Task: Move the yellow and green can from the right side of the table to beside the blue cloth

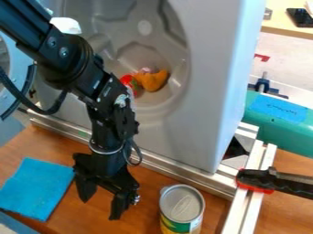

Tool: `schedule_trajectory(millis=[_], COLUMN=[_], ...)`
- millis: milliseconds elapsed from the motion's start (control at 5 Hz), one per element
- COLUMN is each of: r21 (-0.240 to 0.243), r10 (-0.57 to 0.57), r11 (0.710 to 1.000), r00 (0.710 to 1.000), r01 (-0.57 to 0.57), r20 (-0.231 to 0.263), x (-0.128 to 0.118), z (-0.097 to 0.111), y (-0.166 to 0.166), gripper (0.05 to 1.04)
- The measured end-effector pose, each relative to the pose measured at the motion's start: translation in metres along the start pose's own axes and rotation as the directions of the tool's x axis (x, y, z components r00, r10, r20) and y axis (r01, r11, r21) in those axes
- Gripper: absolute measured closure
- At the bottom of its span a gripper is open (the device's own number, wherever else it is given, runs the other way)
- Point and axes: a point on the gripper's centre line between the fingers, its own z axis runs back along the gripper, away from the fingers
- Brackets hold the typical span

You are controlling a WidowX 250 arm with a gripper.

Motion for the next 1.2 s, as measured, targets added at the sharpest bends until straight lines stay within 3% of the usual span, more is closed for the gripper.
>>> schedule_trajectory(millis=[200,400,600,800,1200], r21=[0.001,0.001,-0.038,-0.024,-0.01], r10=[0.003,-0.036,-0.067,-0.131,-0.185], r11=[1.0,0.999,0.997,0.99,0.982], r00=[1.0,0.998,0.991,0.978,0.97], r01=[-0.003,0.036,0.072,0.136,0.189], r20=[-0.018,0.052,0.119,0.16,0.159], x=[-0.002,0.015,0.028,0.038,0.049], z=[-0.004,0.005,0.014,0.027,0.024], y=[0.0,-0.026,-0.054,-0.078,-0.12], gripper=[0.082,0.082,0.082,0.082,0.082])
